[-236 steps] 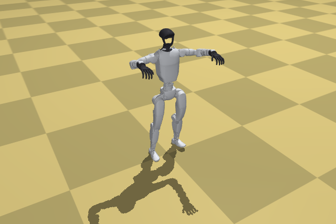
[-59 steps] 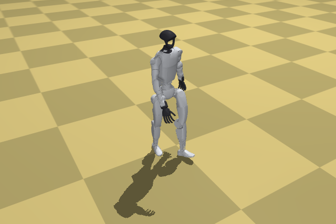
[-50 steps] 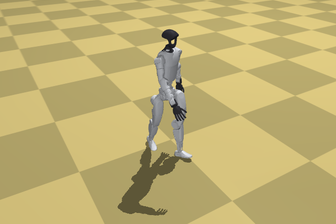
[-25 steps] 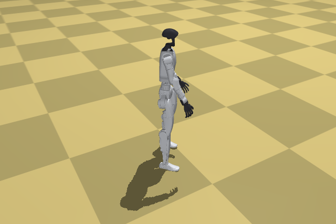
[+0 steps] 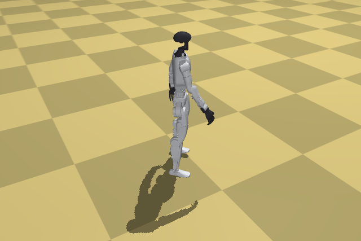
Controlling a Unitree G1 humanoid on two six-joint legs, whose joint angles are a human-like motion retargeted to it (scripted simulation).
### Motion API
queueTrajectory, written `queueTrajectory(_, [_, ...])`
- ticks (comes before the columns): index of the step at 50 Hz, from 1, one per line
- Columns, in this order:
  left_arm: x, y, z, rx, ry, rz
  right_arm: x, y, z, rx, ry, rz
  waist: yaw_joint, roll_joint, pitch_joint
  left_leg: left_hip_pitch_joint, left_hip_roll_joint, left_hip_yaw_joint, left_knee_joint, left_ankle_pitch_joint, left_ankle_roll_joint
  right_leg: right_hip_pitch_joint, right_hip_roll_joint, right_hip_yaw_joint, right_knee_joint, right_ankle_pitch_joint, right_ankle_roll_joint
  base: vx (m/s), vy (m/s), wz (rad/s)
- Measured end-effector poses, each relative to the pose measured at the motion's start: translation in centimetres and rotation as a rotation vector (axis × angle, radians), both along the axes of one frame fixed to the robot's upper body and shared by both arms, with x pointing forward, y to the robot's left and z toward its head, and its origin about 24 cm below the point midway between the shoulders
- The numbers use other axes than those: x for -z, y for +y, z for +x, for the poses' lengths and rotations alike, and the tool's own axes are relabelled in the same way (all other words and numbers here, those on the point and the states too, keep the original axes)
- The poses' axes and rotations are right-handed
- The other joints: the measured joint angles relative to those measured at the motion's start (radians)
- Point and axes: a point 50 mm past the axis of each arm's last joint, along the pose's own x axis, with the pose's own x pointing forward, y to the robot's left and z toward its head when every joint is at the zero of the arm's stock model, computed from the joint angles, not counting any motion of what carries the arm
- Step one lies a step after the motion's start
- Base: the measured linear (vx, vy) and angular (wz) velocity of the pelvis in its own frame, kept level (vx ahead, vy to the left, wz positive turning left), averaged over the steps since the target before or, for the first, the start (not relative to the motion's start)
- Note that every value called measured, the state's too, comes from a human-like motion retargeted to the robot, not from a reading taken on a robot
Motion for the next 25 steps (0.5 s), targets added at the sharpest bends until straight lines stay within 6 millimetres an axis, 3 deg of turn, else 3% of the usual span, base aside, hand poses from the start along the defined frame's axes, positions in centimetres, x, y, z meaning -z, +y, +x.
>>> queueTrajectory(8, [0.1,-0.3,1.4,0.06,-0.041,-0.047,1.1,-1.2,-2.8,0.035,0.109,-0.017,-0.033,0.017,-0.015,-0.004,0.057,-0.021,-0.025,-0.002,-0.023,-0.014,0.051,-0.038,0.021,-0.024,0.0,0.04,-0.1,0.25])
queueTrajectory(15, [-0.3,0.6,4.4,0.096,-0.133,-0.005,1.8,-1.8,-5.2,0.08,0.173,-0.014,-0.046,0.008,-0.008,0.007,0.02,-0.044,-0.029,0.008,-0.009,0.006,0.008,-0.062,0.029,-0.042,0.0,0.03,0.04,0.2])
queueTrajectory(20, [-0.7,1.3,5.8,0.08,-0.194,0.028,1.8,-1.8,-5.3,0.085,0.17,-0.013,-0.045,0.011,-0.009,0.014,0.02,-0.034,-0.024,-0.001,-0.01,0.011,0.01,-0.05,0.026,-0.047,-0.013,0.0,0.0,0.0])
queueTrajectory(25, [-0.9,1.7,6.0,0.075,-0.205,0.039,1.6,-1.8,-4.6,0.081,0.138,-0.014,-0.056,0.015,-0.02,0.019,0.023,-0.019,-0.026,-0.006,-0.012,0.009,0.013,-0.037,0.023,-0.048,-0.006,0.0,0.0,0.0])
